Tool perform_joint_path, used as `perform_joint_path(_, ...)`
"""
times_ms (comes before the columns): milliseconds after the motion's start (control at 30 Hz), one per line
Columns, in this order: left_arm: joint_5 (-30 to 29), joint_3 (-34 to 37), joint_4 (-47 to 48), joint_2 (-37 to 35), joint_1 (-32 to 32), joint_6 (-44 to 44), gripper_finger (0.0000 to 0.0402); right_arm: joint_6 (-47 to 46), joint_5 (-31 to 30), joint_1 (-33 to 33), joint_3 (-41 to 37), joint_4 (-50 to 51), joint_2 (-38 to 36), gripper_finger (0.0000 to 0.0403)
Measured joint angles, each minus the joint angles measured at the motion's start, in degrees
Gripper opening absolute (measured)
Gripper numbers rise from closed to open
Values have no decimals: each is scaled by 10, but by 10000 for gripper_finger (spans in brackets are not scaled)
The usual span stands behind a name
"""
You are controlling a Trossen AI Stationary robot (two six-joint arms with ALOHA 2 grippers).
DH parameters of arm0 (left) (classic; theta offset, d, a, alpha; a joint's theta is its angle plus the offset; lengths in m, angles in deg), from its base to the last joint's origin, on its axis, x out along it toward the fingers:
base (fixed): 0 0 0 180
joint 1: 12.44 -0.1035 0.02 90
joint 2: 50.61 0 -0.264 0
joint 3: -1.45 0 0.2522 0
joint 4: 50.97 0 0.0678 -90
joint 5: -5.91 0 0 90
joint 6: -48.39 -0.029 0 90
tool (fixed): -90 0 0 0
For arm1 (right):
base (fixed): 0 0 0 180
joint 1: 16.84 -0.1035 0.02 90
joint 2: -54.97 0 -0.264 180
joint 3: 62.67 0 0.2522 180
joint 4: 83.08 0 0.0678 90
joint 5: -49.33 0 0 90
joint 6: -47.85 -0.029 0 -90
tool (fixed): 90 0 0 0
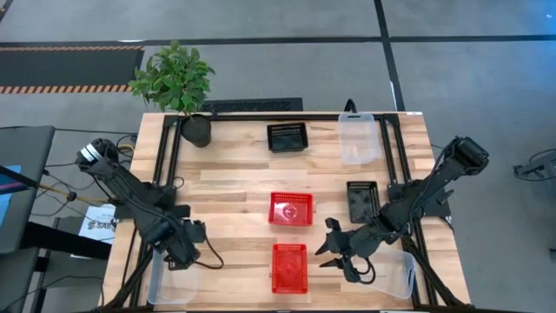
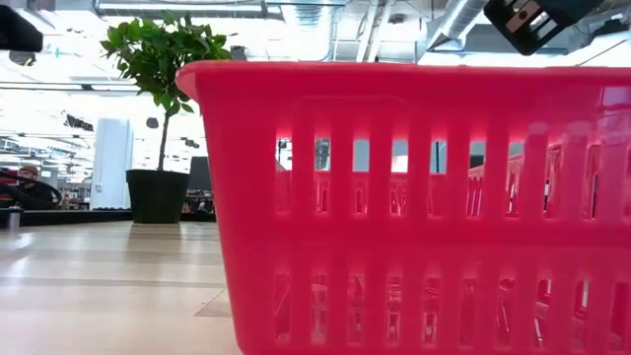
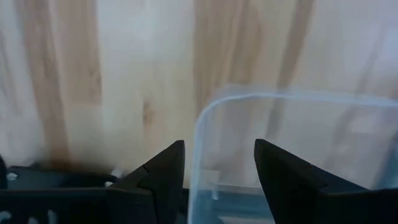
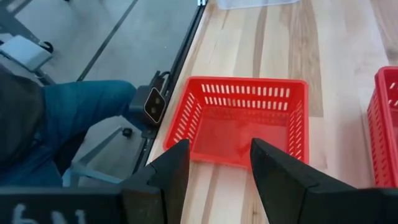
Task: Stack baskets by color
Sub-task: Stack the bottom left transparent bin on top of the top transparent bin
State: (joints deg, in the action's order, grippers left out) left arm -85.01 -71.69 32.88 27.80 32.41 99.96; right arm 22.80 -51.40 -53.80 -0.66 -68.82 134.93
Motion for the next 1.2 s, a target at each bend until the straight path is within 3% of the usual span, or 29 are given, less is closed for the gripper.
perform_joint_path(333,2,104,-80,0,17,9,180,2,-1,0,0,19,0,191)
perform_joint_path(633,-42,129,-113,1,13,1,175,2,-1,0,0,24,0,191)
perform_joint_path(767,-54,130,-130,1,9,-19,127,8,-1,0,0,25,0,191)
perform_joint_path(933,-34,130,-162,1,-23,-81,17,11,-1,0,0,25,0,191)
perform_joint_path(1067,-32,123,-156,1,-56,-103,4,11,0,-5,0,25,-1,191)
perform_joint_path(1200,-64,78,-153,1,-94,-193,1,11,-5,-17,0,46,-19,191)
